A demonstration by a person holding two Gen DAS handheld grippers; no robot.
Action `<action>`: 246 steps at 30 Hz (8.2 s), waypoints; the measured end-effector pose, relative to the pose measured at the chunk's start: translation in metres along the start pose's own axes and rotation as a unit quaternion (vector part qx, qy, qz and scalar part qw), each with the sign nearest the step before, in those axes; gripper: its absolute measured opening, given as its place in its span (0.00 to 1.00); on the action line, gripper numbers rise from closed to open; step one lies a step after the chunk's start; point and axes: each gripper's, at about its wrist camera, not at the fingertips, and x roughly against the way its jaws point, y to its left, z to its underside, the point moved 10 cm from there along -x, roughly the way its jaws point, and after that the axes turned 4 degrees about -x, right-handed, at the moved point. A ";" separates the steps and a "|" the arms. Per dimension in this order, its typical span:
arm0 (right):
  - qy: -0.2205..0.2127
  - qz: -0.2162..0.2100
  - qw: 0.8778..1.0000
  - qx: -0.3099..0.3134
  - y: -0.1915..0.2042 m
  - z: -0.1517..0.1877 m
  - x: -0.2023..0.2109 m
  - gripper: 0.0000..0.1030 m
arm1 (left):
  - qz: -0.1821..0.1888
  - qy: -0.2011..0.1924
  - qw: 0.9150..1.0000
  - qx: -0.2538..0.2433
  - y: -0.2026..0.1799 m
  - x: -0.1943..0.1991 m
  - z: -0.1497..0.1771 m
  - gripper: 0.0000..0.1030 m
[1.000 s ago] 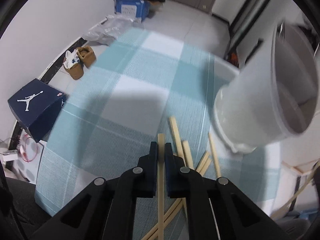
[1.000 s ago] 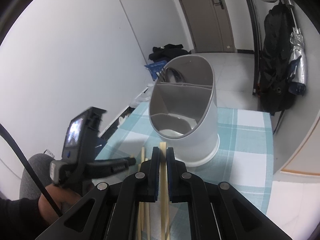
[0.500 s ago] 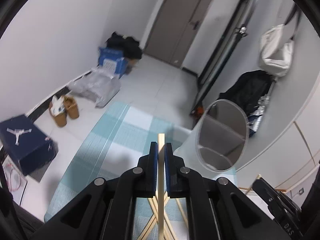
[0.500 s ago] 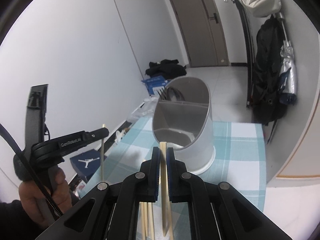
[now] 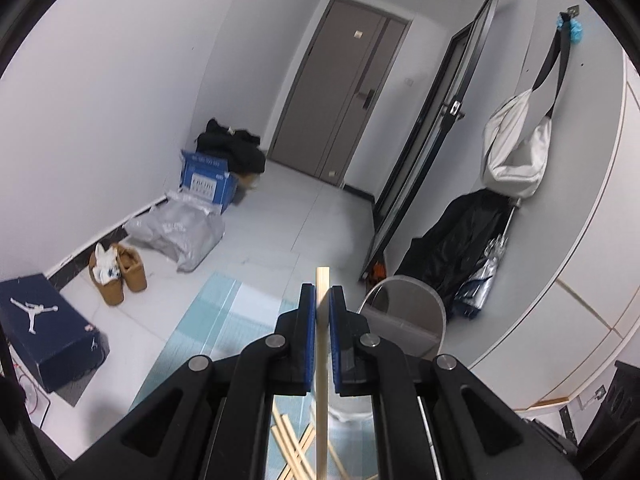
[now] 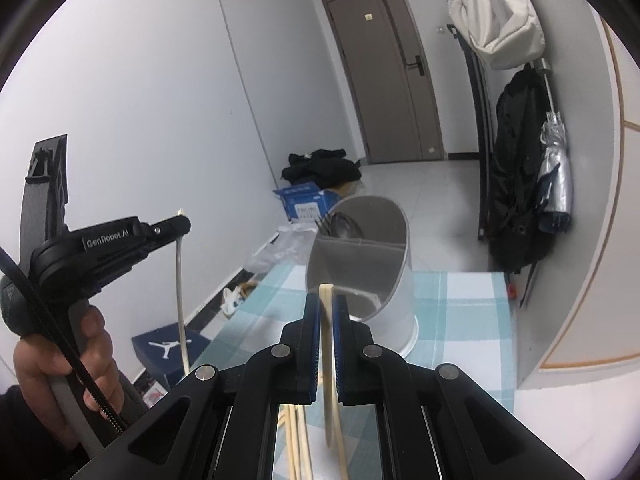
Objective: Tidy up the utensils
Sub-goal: 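Lift the held chopsticks with both tools and carry them over the white holder, then open both tools above the holder to drop the chopsticks in, then move both open tools back over the loose chopsticks on the cloth, then lower the right tool onto the wooden chopsticks and close on them, then lift the chopsticks with the right tool while the left tool closes on other chopsticks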
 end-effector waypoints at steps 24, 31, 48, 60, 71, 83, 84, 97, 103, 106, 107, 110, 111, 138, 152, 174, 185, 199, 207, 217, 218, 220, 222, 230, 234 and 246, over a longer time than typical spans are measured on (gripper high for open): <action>-0.083 -0.014 0.996 -0.023 -0.006 -0.149 0.037 0.05 | 0.056 -0.094 0.994 -0.032 -0.060 -0.010 -0.096 0.03; -0.102 -0.006 0.994 -0.026 -0.022 -0.187 0.023 0.05 | 0.058 -0.123 0.990 -0.037 -0.066 -0.031 -0.113 0.03; -0.111 0.002 0.994 -0.022 -0.051 -0.187 -0.028 0.05 | 0.026 -0.125 0.991 -0.027 -0.068 -0.107 -0.096 0.03; -0.102 -0.011 0.995 -0.008 -0.056 -0.160 -0.045 0.05 | 0.025 -0.125 0.988 -0.083 -0.076 -0.124 -0.076 0.03; -0.092 -0.020 0.996 -0.008 -0.055 -0.143 -0.050 0.05 | 0.038 -0.121 0.984 -0.121 -0.084 -0.114 -0.073 0.03; -0.077 -0.024 0.997 0.003 -0.053 -0.142 -0.062 0.05 | 0.062 -0.053 0.988 -0.128 -0.076 -0.104 -0.049 0.04; -0.073 -0.025 0.997 0.006 -0.052 -0.142 -0.065 0.05 | 0.065 -0.046 0.989 -0.124 -0.074 -0.103 -0.047 0.04; -0.021 -0.026 0.999 0.039 -0.042 -0.112 -0.090 0.06 | 0.109 0.061 0.984 -0.131 -0.073 -0.103 -0.012 0.04; 0.006 -0.029 0.999 0.025 -0.044 -0.097 -0.093 0.08 | 0.119 0.110 0.977 -0.140 -0.072 -0.099 0.000 0.06; 0.005 -0.016 0.999 0.029 -0.044 -0.094 -0.087 0.09 | 0.114 0.107 0.978 -0.137 -0.069 -0.089 -0.005 0.12; 0.003 -0.014 1.000 0.028 -0.043 -0.095 -0.085 0.09 | 0.114 0.108 0.979 -0.131 -0.068 -0.085 -0.007 0.22; -0.010 -0.011 1.000 0.021 -0.043 -0.098 -0.071 0.21 | 0.099 0.093 0.984 -0.114 -0.058 -0.076 -0.016 0.46; -0.015 -0.011 1.000 0.018 -0.042 -0.099 -0.066 0.26 | 0.093 0.088 0.986 -0.108 -0.055 -0.074 -0.019 0.51; -0.055 -0.004 0.998 0.004 0.011 -0.042 0.022 0.78 | -0.079 0.016 0.993 -0.083 0.007 0.013 0.001 0.99; -0.014 0.009 1.000 0.024 0.018 0.013 0.013 0.80 | -0.085 0.057 0.992 -0.075 0.027 0.006 0.058 0.99; 0.147 0.050 0.988 0.014 -0.005 0.101 -0.056 0.80 | -0.075 0.171 0.982 0.018 0.078 -0.023 0.113 0.99; 0.243 0.033 0.969 0.033 0.007 0.138 -0.111 0.39 | -0.088 0.201 0.972 0.084 0.113 -0.038 0.115 0.99; 0.287 0.028 0.956 0.060 0.013 0.161 -0.122 0.05 | -0.098 0.213 0.965 0.117 0.125 -0.041 0.117 0.99; 0.301 0.023 0.951 0.068 0.014 0.161 -0.113 0.05 | -0.100 0.214 0.966 0.103 0.120 -0.039 0.116 0.99; 0.349 0.030 0.934 0.071 0.000 0.174 -0.072 0.05 | -0.089 0.213 0.968 0.104 0.110 -0.037 0.113 0.99; 0.357 0.030 0.931 0.076 0.000 0.178 -0.069 0.05 | -0.089 0.212 0.968 0.105 0.111 -0.036 0.112 0.99; 0.368 0.029 0.925 0.090 0.002 0.185 -0.069 0.06 | -0.091 0.211 0.968 0.105 0.111 -0.036 0.112 0.99; 0.372 0.033 0.922 0.106 0.003 0.188 -0.068 0.09 | -0.092 0.211 0.967 0.110 0.112 -0.036 0.112 0.99; 0.362 0.031 0.922 0.132 0.007 0.167 -0.089 0.12 | -0.099 0.211 0.965 0.116 0.118 -0.034 0.114 0.99; 0.365 0.027 0.921 0.138 0.015 0.161 -0.117 0.14 | -0.087 0.219 0.964 0.122 0.120 -0.035 0.118 0.99; 0.326 0.011 0.938 0.122 0.019 0.148 -0.133 0.05 | -0.072 0.255 0.958 0.107 0.110 -0.046 0.134 0.99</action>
